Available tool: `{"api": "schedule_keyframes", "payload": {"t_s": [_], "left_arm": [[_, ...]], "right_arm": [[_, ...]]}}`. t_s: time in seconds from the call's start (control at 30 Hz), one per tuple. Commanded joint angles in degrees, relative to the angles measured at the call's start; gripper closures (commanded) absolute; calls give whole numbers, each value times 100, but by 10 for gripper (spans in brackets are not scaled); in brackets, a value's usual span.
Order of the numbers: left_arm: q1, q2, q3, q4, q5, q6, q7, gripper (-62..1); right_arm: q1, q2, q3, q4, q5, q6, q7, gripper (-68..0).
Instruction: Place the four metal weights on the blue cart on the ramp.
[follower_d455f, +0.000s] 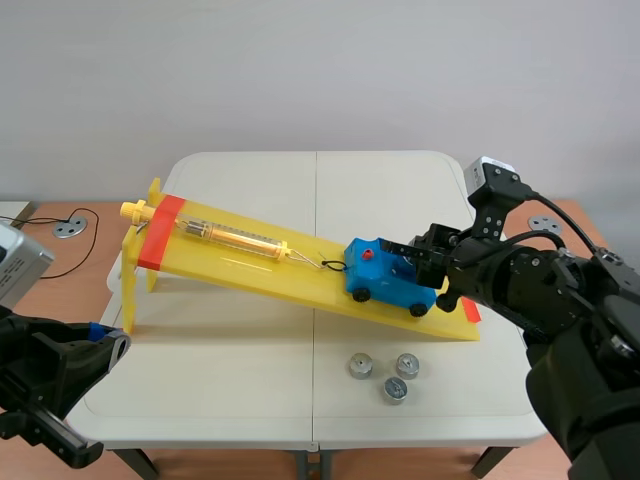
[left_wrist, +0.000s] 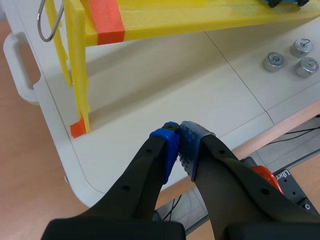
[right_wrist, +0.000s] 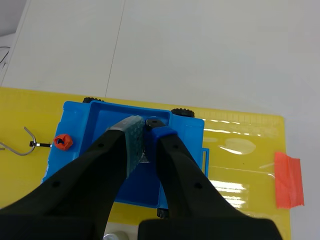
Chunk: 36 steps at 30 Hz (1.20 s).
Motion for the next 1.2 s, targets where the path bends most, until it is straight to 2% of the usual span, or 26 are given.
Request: {"api": "schedule_keyframes", "payload": {"t_s": [0.0,0.23,0.33,0.43,0.5,0.6,0.67,0.87,0.97,1.17], "left_arm": [[-31,28,-79,264,-295,-140,-551,-31],[-31,28,-79,264,-295,-140,-551,-31],[-31,28,-79,264,-295,-140,-551,-31],[-31,28,-79,264,-295,-140,-551,-31],[-31,28,-79,264,-295,-140,-551,-31],[-31,28,-79,264,-295,-140,-551,-31],[-31,28,-79,264,-295,-140,-553,-31],[-33,28,-79,264,-295,-140,-553,-31],[-33,28,-79,264,-295,-140,-553,-31],[-33,28,-79,264,-295,-140,-553,-31]], "right_arm": [[654,-114,-177,337,297,120,1128,-6],[651,-114,-177,337,262,122,1139,-13],[651,-114,-177,337,262,125,1123,-67],[651,-111,-177,337,262,129,1086,-76],[651,-96,-173,339,264,157,1078,-127],[634,4,-101,442,308,520,890,-229],[555,96,7,662,404,695,662,-247],[-116,654,260,1781,868,1062,232,-247],[-601,1034,291,2347,1126,1150,66,-247],[-1541,1755,289,3265,1193,1300,-87,-247]]}}
